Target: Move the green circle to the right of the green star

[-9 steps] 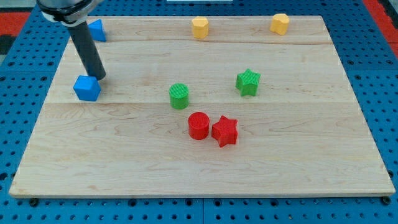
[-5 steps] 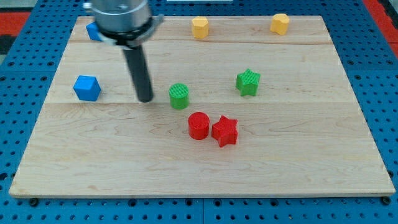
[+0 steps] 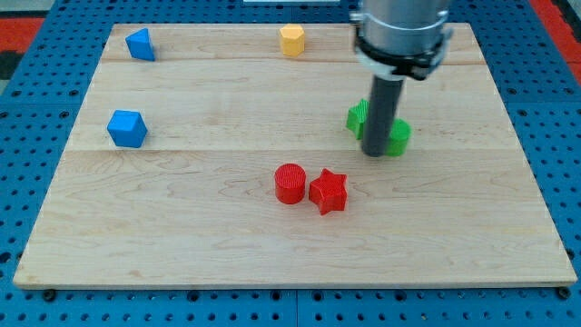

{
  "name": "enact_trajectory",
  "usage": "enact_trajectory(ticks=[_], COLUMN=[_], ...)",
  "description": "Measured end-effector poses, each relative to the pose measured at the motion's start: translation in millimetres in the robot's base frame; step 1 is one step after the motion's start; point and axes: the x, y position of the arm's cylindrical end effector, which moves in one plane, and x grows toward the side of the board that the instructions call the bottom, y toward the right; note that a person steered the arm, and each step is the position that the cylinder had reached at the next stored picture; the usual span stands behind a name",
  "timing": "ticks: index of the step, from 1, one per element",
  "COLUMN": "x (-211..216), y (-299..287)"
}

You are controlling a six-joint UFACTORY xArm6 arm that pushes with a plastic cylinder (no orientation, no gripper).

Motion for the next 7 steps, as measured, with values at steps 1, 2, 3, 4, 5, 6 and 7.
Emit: enact_trajectory(ticks=[1, 2, 3, 4, 5, 6, 7], x=[0, -1, -20, -23, -23, -23, -23], y=[26, 28, 51, 43, 29, 14, 4])
